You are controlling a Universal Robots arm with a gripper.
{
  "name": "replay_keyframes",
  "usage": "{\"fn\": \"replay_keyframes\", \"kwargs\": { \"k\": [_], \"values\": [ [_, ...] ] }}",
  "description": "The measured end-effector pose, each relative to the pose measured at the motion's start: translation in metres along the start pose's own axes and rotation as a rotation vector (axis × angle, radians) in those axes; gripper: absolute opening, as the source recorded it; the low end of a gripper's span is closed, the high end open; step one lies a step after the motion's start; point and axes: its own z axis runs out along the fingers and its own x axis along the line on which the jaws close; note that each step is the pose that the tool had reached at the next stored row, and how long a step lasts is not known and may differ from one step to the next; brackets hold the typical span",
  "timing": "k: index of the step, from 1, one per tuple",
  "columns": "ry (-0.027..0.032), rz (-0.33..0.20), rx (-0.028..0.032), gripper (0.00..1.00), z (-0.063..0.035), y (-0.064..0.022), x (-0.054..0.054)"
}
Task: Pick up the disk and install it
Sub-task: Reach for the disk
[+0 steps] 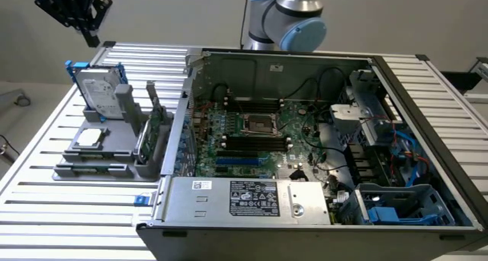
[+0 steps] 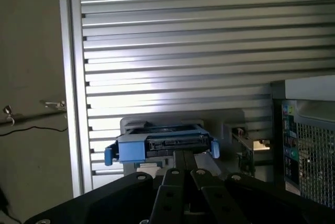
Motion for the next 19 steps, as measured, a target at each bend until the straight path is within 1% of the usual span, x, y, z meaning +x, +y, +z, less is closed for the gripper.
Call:
{"fn": "replay_keyframes", "kwargs": {
  "k": [12,14,17,19],
  "values": [
    [0.0027,0.0,0.0002,0.11,0.0016,0.0121,0.034],
    [0.0032,-0.006,0.0001,0.11,0.0019,0.013,0.036],
    [0.0074,-0.022,0.0002,0.11,0.002,0.0139,0.037],
    [0.012,-0.037,0.0007,0.11,0.002,0.0142,0.037]
  ]
}}
